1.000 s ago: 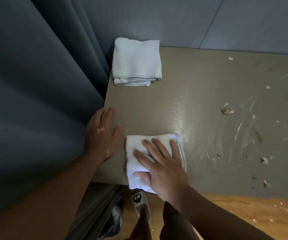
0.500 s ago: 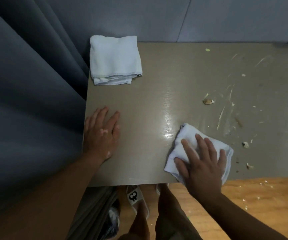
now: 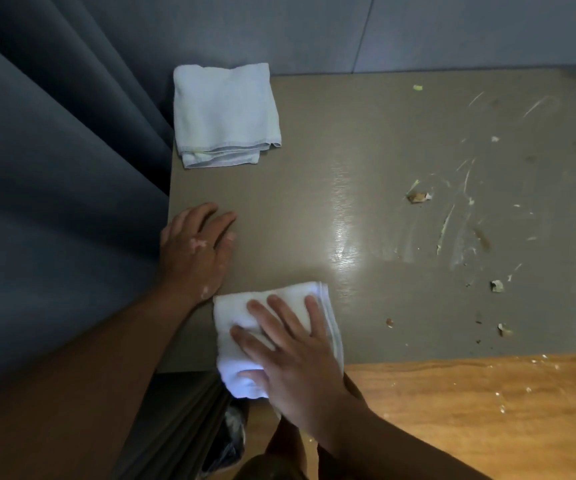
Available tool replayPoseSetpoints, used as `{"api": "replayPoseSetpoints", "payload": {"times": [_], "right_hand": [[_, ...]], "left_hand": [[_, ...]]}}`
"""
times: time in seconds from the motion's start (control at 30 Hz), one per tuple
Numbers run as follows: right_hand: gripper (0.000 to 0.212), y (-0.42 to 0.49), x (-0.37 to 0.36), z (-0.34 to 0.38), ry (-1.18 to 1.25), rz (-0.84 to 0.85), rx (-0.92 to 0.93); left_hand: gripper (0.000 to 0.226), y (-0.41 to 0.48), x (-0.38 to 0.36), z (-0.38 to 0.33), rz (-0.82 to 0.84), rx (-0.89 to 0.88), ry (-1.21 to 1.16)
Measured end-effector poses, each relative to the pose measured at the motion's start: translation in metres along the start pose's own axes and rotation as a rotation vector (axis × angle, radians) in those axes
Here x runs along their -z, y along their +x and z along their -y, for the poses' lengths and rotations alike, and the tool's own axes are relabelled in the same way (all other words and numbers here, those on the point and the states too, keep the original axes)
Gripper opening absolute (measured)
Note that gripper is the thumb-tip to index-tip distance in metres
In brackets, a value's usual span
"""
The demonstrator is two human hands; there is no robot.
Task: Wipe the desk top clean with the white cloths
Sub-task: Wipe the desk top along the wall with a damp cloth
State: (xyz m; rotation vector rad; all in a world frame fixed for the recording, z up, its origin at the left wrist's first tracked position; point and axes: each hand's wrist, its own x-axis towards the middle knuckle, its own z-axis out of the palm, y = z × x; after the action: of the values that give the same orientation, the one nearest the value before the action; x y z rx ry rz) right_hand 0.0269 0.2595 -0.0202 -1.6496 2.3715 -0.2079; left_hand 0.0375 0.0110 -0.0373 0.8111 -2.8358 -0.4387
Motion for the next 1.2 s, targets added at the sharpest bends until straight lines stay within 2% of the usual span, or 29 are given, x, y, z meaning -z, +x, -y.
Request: {"api": "replayPoseSetpoints", "payload": {"times": [0.1, 0.23, 0.4, 0.5, 0.63, 0.9, 1.2], "right_hand": [[0.066, -0.024, 0.010, -0.039, -0.041, 0.001, -0.041], [0.054, -0.059, 0.018, -0.091, -0.067, -0.054, -0.136], [0.057, -0.058, 0.015, -0.097, -0.093, -0.030, -0.191], [0.058, -0.045, 0.016, -0.101, -0.092, -0.067, -0.194], [0.055, -0.005, 0.023, -0.115, -0.087, -0.103, -0.202], [0.051, 0.095, 0.041, -0.166, -0.045, -0.260, -0.307], [0.056, 0.188, 0.072, -0.232, 0.022, -0.201, -0.409]], "left_hand": [[0.046, 0.000, -0.006, -0.010, -0.027, -0.021, 0.078], [0.054, 0.000, -0.014, -0.014, 0.038, -0.004, 0.131], [0.061, 0.013, -0.021, -0.024, 0.090, -0.018, 0.128], [0.058, 0.021, -0.023, -0.030, 0.054, -0.046, 0.129], [0.049, 0.032, -0.029, -0.035, -0.047, -0.135, 0.102], [0.041, 0.053, -0.039, -0.056, -0.128, -0.230, 0.057], [0.043, 0.087, -0.053, -0.089, -0.158, -0.263, 0.014]]}}
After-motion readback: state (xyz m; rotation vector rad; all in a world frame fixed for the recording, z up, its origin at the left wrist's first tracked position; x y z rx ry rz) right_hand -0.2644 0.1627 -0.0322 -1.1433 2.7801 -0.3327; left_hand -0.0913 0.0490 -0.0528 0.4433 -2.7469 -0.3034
